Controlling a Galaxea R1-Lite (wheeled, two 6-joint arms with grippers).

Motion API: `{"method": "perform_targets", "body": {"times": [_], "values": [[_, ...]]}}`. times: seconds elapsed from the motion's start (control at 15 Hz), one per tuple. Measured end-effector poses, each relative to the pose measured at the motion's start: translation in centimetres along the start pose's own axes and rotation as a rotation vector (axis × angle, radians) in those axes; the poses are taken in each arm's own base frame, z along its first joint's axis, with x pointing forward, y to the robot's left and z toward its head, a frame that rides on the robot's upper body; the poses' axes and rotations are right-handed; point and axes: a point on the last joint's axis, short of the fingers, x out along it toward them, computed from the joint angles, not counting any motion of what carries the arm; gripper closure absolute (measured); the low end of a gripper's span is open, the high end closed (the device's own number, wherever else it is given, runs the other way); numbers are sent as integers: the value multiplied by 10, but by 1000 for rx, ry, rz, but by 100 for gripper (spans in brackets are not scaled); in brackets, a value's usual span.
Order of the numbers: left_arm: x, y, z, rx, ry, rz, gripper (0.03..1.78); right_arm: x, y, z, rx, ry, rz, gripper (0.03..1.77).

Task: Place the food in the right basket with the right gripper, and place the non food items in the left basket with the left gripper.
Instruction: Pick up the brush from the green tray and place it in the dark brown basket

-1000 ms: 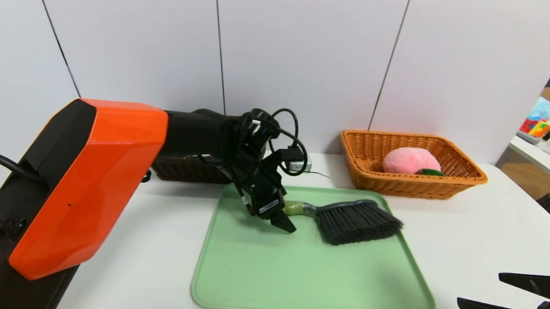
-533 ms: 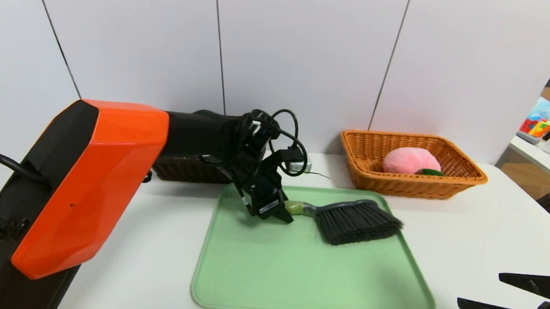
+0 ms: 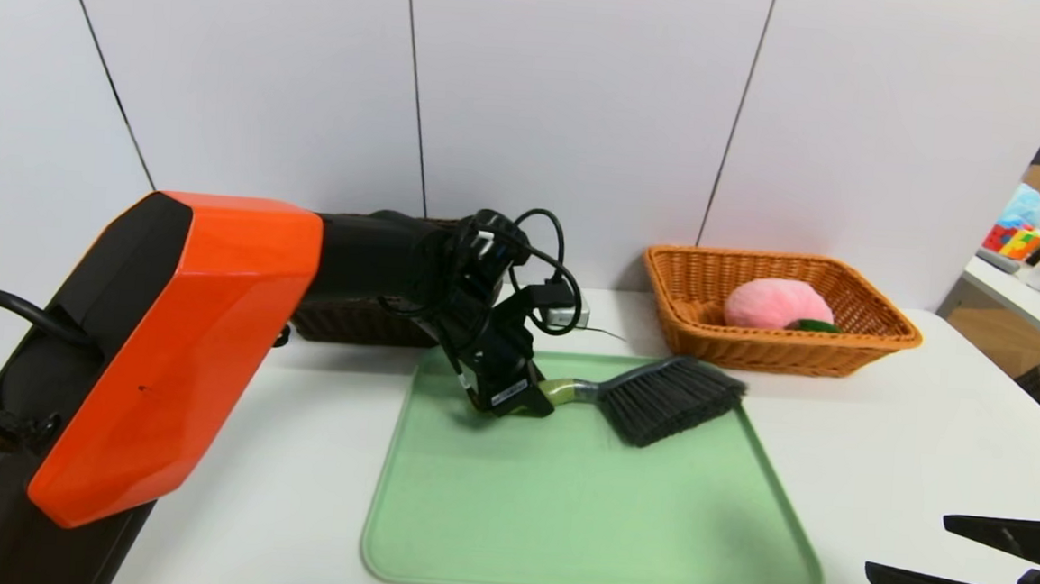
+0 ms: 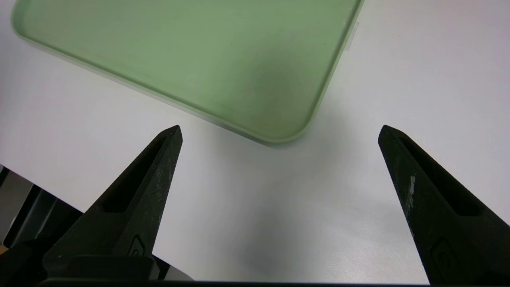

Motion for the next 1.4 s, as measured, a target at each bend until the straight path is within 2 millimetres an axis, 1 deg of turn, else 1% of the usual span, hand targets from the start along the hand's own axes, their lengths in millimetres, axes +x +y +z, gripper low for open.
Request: {"method": "perform_targets", "body": {"times": [0.2, 0.4, 0.67, 1.0, 1.4], "values": [[-7, -1, 3, 4, -6, 7, 131, 0, 0, 0, 0, -1, 0, 10], [-19, -4, 10, 13, -22, 20, 131, -1, 0, -1, -1, -4, 0, 10], [-40, -8, 18, 23, -40, 38, 131, -3, 1, -2, -2, -12, 1, 10], [-67, -9, 20, 16, -51, 66, 131, -4, 1, -2, -4, -16, 32, 10], [-98, -16, 31, 37, -90, 111, 131, -4, 2, -1, -5, -18, 34, 10]]}}
